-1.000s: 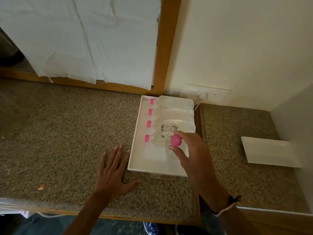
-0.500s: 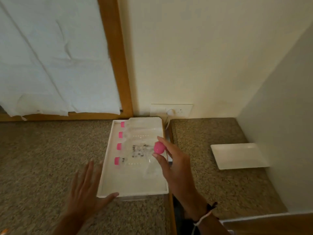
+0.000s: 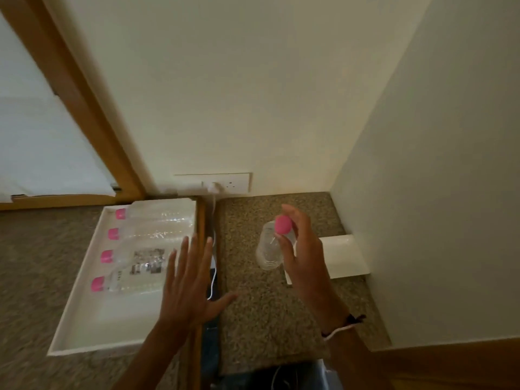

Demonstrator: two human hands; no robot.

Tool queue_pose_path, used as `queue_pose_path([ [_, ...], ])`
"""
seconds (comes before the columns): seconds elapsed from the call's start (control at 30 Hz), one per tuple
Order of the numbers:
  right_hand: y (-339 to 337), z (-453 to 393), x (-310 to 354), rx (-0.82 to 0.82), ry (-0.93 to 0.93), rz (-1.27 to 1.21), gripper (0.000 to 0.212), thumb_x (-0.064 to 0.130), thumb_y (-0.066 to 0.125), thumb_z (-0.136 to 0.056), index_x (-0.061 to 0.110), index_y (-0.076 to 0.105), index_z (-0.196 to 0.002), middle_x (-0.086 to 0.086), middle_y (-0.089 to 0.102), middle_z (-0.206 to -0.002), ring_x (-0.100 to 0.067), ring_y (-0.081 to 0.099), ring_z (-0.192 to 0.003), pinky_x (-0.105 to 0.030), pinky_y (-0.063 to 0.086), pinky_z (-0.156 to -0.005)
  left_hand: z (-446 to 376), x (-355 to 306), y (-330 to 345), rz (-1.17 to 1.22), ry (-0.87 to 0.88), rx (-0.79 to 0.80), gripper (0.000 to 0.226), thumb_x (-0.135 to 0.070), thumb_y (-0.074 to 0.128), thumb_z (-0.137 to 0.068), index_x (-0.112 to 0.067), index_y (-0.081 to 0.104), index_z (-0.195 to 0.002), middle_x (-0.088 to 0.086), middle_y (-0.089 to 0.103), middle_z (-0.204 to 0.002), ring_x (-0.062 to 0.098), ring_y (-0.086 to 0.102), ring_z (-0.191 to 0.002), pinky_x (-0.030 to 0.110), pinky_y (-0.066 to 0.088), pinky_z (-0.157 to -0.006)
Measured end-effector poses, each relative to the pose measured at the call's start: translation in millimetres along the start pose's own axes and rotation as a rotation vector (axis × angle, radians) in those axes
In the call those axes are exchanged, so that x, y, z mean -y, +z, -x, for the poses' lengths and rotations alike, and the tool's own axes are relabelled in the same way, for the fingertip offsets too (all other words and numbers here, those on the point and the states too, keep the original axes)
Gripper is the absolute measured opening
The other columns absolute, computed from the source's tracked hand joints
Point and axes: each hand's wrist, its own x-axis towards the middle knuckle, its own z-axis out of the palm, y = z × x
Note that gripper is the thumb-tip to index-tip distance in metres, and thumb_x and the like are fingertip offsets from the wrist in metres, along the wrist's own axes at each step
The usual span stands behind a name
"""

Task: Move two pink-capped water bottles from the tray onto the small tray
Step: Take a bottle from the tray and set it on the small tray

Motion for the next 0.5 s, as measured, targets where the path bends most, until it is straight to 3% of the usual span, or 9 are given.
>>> queue_pose_path([
  [0.23,-42,-10,-66,-0.056,0.085,0.057,0.039,0.003,0.058,-0.095,0.013,0.049,-0.132,0.004,0.055,-0.128,-0.011,0.054,-0.117,-0.004,0.038,-0.097,-26,-62,65,-0.010,0.017,0.148,0.116,-0.093,0.032,-0.075,-0.010,0.024,-0.157,0.024,0.018,-0.165,0.042,0.016,-0.153,0.065,0.030,-0.119],
  [0.4,-52,-9,-90,-0.037,0.143,0.033,0.038,0.005,0.059,-0.095,0.023,0.048,-0.126,0.006,0.057,-0.126,-0.002,0.052,-0.115,-0.007,0.039,-0.099,-33,-70,109,-0.008,-0.009,0.216,0.113,-0.091,0.033,-0.077,-0.011,0.023,-0.157,0.021,0.019,-0.166,0.038,0.016,-0.154,0.063,0.027,-0.121],
  [0.5,-55,-10,-101,-0.012,0.151,0.035,0.038,0.002,0.062,-0.093,0.020,0.050,-0.125,0.005,0.058,-0.125,-0.009,0.055,-0.117,-0.019,0.045,-0.101,-37,-68,128,-0.012,-0.019,0.256,0.115,-0.092,0.036,-0.076,-0.013,0.018,-0.159,0.019,0.014,-0.168,0.036,0.015,-0.156,0.059,0.021,-0.122],
])
